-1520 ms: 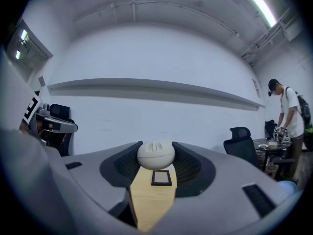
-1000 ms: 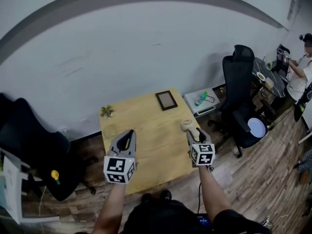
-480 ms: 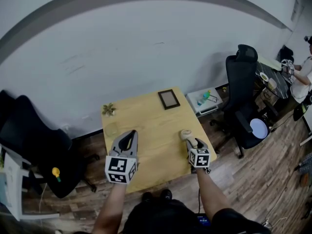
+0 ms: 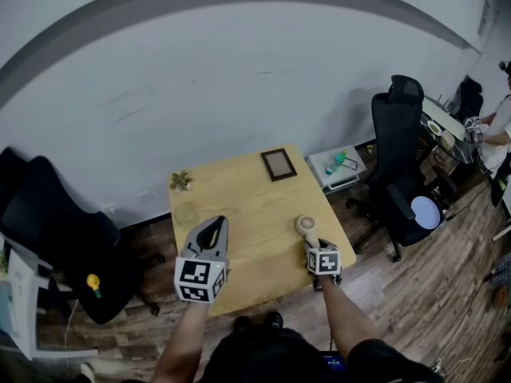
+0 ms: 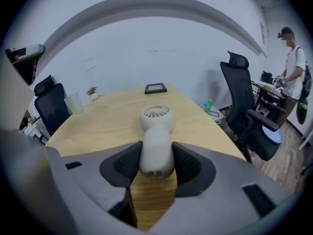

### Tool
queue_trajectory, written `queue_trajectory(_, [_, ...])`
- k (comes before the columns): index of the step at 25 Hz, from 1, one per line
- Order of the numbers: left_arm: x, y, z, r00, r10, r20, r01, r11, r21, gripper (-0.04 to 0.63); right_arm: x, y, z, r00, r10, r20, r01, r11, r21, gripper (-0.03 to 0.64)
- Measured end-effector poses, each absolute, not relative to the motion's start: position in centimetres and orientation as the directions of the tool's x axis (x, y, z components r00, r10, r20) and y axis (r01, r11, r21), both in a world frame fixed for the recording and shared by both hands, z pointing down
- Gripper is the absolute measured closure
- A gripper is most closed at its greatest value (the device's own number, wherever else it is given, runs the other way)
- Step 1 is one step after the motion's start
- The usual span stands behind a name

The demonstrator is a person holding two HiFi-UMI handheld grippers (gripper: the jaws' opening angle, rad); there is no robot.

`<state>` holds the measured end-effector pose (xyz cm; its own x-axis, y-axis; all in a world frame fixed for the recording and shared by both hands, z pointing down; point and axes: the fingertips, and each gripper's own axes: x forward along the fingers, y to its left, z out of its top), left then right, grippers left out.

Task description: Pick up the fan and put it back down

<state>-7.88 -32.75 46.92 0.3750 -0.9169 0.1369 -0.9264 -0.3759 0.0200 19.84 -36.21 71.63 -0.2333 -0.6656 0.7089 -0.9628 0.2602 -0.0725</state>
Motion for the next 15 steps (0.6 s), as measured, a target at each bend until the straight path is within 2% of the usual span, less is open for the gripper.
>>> queue_trajectory(15, [-8.3,-32.5,46.9,0.368,-0.92,0.135,-0.929,-0.368,0.022,0.572,19.8,-35.5,73.4,-0.206,-0.622,0.756,-0.967,0.245,-0.062,0.408])
